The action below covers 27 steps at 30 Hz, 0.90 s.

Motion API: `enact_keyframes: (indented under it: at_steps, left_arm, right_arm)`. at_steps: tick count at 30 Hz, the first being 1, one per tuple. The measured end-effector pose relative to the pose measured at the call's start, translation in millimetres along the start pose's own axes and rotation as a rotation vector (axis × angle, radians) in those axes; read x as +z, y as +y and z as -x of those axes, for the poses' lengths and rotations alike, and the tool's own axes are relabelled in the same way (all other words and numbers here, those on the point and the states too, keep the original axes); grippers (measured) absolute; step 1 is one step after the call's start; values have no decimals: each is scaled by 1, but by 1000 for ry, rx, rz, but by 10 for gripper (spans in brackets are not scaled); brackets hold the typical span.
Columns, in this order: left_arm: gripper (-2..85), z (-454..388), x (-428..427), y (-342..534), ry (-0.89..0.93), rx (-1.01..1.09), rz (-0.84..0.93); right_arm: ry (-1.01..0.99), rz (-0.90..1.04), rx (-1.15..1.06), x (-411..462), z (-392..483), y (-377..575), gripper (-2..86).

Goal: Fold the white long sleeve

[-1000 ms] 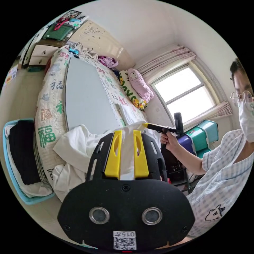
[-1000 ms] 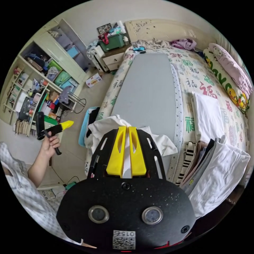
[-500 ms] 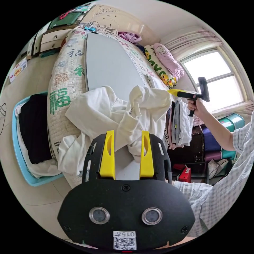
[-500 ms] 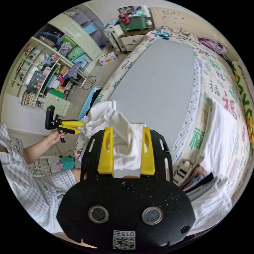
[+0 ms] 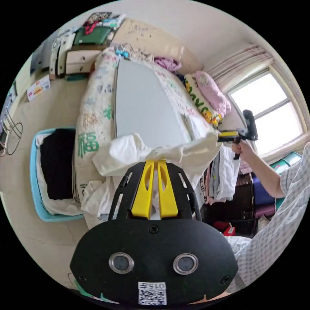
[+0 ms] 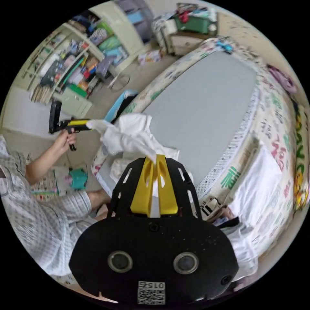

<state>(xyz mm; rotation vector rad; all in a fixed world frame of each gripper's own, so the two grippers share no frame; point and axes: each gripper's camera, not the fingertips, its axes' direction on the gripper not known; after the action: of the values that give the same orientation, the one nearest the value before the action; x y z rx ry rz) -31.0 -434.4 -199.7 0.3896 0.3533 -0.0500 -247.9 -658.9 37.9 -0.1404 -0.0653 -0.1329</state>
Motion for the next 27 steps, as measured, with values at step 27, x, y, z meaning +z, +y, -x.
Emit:
enact_keyframes:
  at_steps: [27]
  left_arm:
    - [-8,-309,-332,70,-55,908,-523]
  right_arm:
    - [-67,-631,-268,-291,153,215,-1]
